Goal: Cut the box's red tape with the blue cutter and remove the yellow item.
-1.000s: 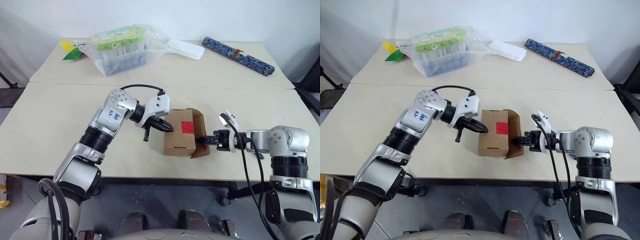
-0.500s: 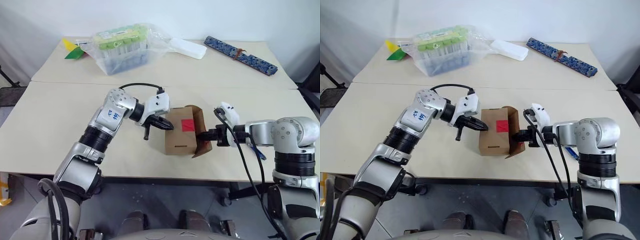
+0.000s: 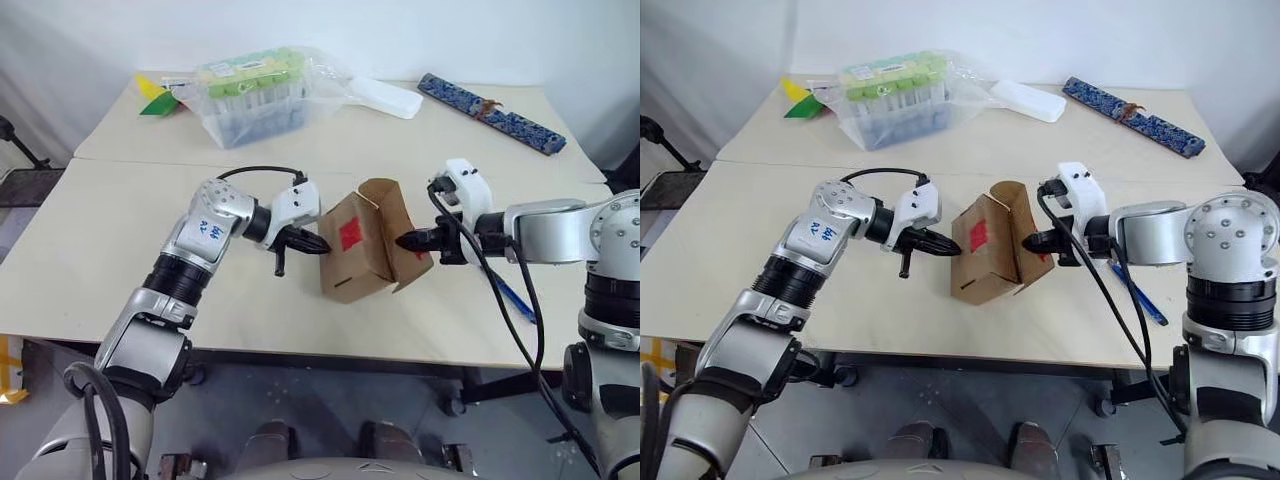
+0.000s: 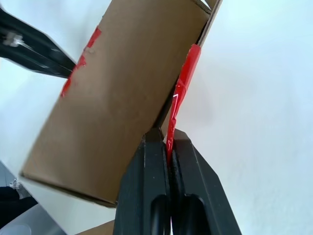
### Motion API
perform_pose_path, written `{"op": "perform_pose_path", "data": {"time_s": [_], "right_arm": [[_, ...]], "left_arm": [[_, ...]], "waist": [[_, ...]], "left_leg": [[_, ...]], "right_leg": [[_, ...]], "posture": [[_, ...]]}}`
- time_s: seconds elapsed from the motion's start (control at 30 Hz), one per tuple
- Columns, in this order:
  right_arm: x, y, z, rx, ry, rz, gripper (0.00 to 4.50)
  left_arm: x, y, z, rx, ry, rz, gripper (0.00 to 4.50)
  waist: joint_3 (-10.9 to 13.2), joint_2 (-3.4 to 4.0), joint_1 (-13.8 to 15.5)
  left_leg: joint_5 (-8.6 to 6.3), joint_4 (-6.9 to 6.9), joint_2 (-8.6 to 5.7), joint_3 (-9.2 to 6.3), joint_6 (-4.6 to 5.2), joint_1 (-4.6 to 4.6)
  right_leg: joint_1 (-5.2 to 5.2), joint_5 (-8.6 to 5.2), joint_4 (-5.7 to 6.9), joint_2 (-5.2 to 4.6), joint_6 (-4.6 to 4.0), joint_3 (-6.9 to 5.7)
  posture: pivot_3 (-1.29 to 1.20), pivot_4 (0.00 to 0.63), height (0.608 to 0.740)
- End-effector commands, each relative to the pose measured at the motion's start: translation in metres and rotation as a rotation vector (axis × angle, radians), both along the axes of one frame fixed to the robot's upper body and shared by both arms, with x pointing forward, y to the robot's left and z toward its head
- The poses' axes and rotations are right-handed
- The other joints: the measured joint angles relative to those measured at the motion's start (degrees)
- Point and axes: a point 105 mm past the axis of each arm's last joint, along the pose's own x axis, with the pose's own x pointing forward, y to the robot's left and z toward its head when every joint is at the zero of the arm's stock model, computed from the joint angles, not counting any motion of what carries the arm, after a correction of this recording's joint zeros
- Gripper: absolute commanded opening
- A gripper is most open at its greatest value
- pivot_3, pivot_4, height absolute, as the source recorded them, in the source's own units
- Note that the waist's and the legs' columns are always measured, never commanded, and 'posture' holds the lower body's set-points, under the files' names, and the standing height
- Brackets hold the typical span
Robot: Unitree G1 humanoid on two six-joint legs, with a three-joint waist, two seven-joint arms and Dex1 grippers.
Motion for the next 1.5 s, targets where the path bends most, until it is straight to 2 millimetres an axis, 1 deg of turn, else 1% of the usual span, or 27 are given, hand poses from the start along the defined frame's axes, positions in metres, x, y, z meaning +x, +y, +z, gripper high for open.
{"op": "perform_pose_path", "data": {"time_s": [0.03, 0.1, 0.17, 0.3, 0.4, 0.47, 0.57, 0.6, 0.67, 0.7, 0.77, 0.83, 0.9, 0.97, 1.0, 1.07, 1.13, 1.17, 1.23, 1.3, 1.4, 1.5], "right_arm": [[-0.007, 0.010, 0.007, 0.000, -0.011, 0.042, 0.03], [-0.011, 0.024, 0.011, 0.025, -0.015, 0.059, 0.03], [-0.016, 0.032, 0.013, 0.035, -0.001, 0.058, 0.03], [-0.016, 0.037, 0.016, 0.033, -0.009, 0.041, 0.03], [-0.016, 0.040, 0.019, 0.029, -0.022, 0.044, 0.03], [-0.016, 0.042, 0.022, 0.027, -0.027, 0.051, 0.03], [-0.015, 0.041, 0.021, 0.019, -0.020, 0.050, 0.03], [-0.015, 0.041, 0.020, 0.016, -0.017, 0.050, 0.03], [-0.015, 0.041, 0.019, 0.010, -0.011, 0.054, 0.03], [-0.015, 0.041, 0.019, 0.010, -0.009, 0.053, 0.03], [-0.014, 0.041, 0.019, 0.009, -0.007, 0.051, 0.03], [-0.014, 0.040, 0.019, -0.001, -0.005, 0.049, 0.03], [-0.013, 0.039, 0.019, -0.005, -0.003, 0.047, 0.03], [-0.012, 0.040, 0.020, -0.007, -0.005, 0.047, 0.03], [-0.012, 0.040, 0.021, -0.008, -0.005, 0.048, 0.03], [-0.011, 0.040, 0.021, -0.012, -0.006, 0.044, 0.03], [-0.011, 0.039, 0.021, -0.016, -0.007, 0.041, 0.03], [-0.011, 0.039, 0.021, -0.017, -0.007, 0.040, 0.03], [-0.011, 0.039, 0.021, -0.019, -0.007, 0.040, 0.03], [-0.011, 0.039, 0.021, -0.021, -0.008, 0.038, 0.03], [-0.010, 0.039, 0.022, -0.022, -0.010, 0.033, 0.03], [-0.010, 0.038, 0.023, -0.024, -0.014, 0.029, 0.03]], "left_arm": [[-0.003, -0.004, -0.019, 0.040, 0.040, 0.010, 0.00], [-0.001, -0.004, -0.019, 0.033, 0.036, 0.023, 0.00], [0.001, -0.006, -0.018, 0.018, 0.028, 0.033, 0.00], [0.004, -0.013, -0.015, -0.020, 0.012, 0.043, 0.00], [0.005, -0.013, -0.012, -0.038, 0.013, 0.055, 0.00], [0.006, -0.002, -0.009, -0.045, 0.025, 0.081, 0.00], [0.009, 0.022, 0.000, -0.050, 0.034, 0.137, 0.00], [0.010, 0.030, 0.005, -0.056, 0.039, 0.156, 0.00], [0.016, 0.053, 0.022, -0.074, 0.033, 0.218, 0.00], [0.018, 0.060, 0.031, -0.089, 0.031, 0.240, 0.00], [0.019, 0.067, 0.042, -0.112, 0.027, 0.255, 0.00], [0.020, 0.069, 0.060, -0.155, 0.015, 0.256, 0.00], [0.018, 0.064, 0.085, -0.233, 0.002, 0.227, 0.00], [0.007, 0.044, 0.119, -0.351, -0.012, 0.132, 0.00], [0.001, 0.035, 0.129, -0.385, -0.013, 0.088, 0.00], [-0.010, 0.018, 0.142, -0.439, 0.000, 0.011, 0.00], [-0.024, 0.004, 0.149, -0.478, 0.033, -0.061, 0.00], [-0.030, -0.002, 0.149, -0.479, 0.045, -0.094, 0.00], [-0.038, -0.011, 0.141, -0.460, 0.075, -0.126, 0.00], [-0.041, -0.014, 0.127, -0.418, 0.105, -0.131, 0.00], [-0.038, -0.008, 0.099, -0.329, 0.137, -0.090, 0.00], [-0.035, -0.001, 0.080, -0.260, 0.149, -0.059, 0.00]], "waist": [[0.0, 0.00, 0.0], [0.0, -0.02, -0.1], [0.1, -0.06, -0.1], [0.1, -0.08, 0.1], [0.1, -0.08, 0.0], [0.1, -0.07, -0.1], [0.2, -0.16, -0.3], [0.2, -0.17, -0.6], [0.2, -0.17, -1.1], [0.3, -0.24, -1.3], [0.3, -0.25, -1.5], [0.3, -0.25, -1.5], [0.3, -0.26, -1.4], [0.3, -0.27, -1.4], [0.3, -0.27, -1.4], [0.3, -0.28, -1.4], [0.3, -0.27, -1.5], [0.3, -0.27, -1.5], [0.3, -0.26, -1.6], [0.4, -0.20, -1.8], [0.4, -0.13, -1.7], [0.4, -0.14, -1.5]], "left_leg": [[-0.01, 0.00, 0.00, -0.02, 0.02, -0.03], [-0.01, 0.00, -0.05, -0.03, 0.08, -0.21], [-0.03, 0.00, -0.07, -0.03, 0.11, -0.28], [-0.05, -0.04, -0.14, -0.04, 0.15, -0.30], [-0.08, -0.03, -0.19, -0.01, 0.27, -0.37], [-0.12, -0.03, -0.19, 0.10, 0.35, -0.37], [-0.13, -0.04, -0.16, 0.11, 0.36, -0.39], [-0.13, -0.07, -0.14, 0.10, 0.36, -0.40], [-0.13, -0.19, -0.13, 0.12, 0.35, -0.39], [-0.12, -0.24, -0.13, 0.12, 0.34, -0.39], [-0.10, -0.34, -0.12, 0.09, 0.31, -0.40], [-0.10, -0.44, -0.13, 0.10, 0.30, -0.38], [-0.10, -0.53, -0.16, 0.08, 0.30, -0.37], [-0.11, -0.58, -0.18, 0.08, 0.30, -0.39], [-0.11, -0.60, -0.19, 0.08, 0.30, -0.43], [-0.10, -0.62, -0.19, 0.08, 0.29, -0.51], [-0.11, -0.66, -0.20, 0.08, 0.28, -0.51], [-0.11, -0.70, -0.20, 0.08, 0.28, -0.50], [-0.09, -0.76, -0.20, 0.08, 0.25, -0.48], [-0.07, -0.82, -0.19, 0.09, 0.22, -0.42], [-0.05, -0.84, -0.18, 0.11, 0.17, -0.35], [-0.04, -0.82, -0.18, 0.13, 0.16, -0.36]], "right_leg": [[0.00, 0.00, -0.02, -0.01, 0.01, -0.03], [-0.11, 0.02, -0.05, -0.06, 0.04, -0.11], [-0.16, 0.03, -0.06, -0.14, 0.06, -0.26], [-0.10, 0.10, -0.18, -0.27, 0.18, -0.63], [-0.05, 0.16, -0.40, -0.29, 0.31, -0.65], [-0.04, 0.21, -0.52, -0.29, 0.36, -0.61], [-0.09, 0.26, -0.53, -0.29, 0.38, -0.63], [-0.11, 0.27, -0.53, -0.28, 0.38, -0.66], [-0.15, 0.27, -0.53, -0.28, 0.38, -0.69], [-0.17, 0.27, -0.53, -0.28, 0.38, -0.74], [-0.21, 0.27, -0.54, -0.28, 0.38, -0.84], [-0.21, 0.31, -0.54, -0.30, 0.45, -0.90], [-0.22, 0.36, -0.57, -0.30, 0.53, -0.93], [-0.22, 0.39, -0.62, -0.30, 0.57, -1.04], [-0.22, 0.39, -0.67, -0.30, 0.58, -1.08], [-0.22, 0.40, -0.74, -0.31, 0.60, -1.22], [-0.22, 0.41, -0.75, -0.31, 0.61, -1.27], [-0.22, 0.41, -0.78, -0.31, 0.61, -1.28], [-0.22, 0.41, -0.80, -0.31, 0.61, -1.30], [-0.22, 0.41, -0.81, -0.31, 0.61, -1.31], [-0.22, 0.41, -0.79, -0.30, 0.60, -1.29], [-0.22, 0.41, -0.80, -0.30, 0.59, -1.28]], "posture": [[0.00, 0.150, 0.740], [0.00, 0.150, 0.740], [0.00, 0.150, 0.740], [0.00, 0.150, 0.740], [0.00, 0.150, 0.740], [0.00, 0.150, 0.740], [0.00, 0.150, 0.740], [0.00, 0.150, 0.740], [0.00, 0.150, 0.740], [0.00, 0.150, 0.740], [0.00, 0.150, 0.740], [0.00, 0.150, 0.740], [0.00, 0.150, 0.740], [0.00, 0.150, 0.740], [0.00, 0.150, 0.740], [0.00, 0.150, 0.740], [0.00, 0.150, 0.740], [0.00, 0.150, 0.740], [0.00, 0.150, 0.740], [0.00, 0.150, 0.740], [0.00, 0.150, 0.740], [0.00, 0.150, 0.740]]}}
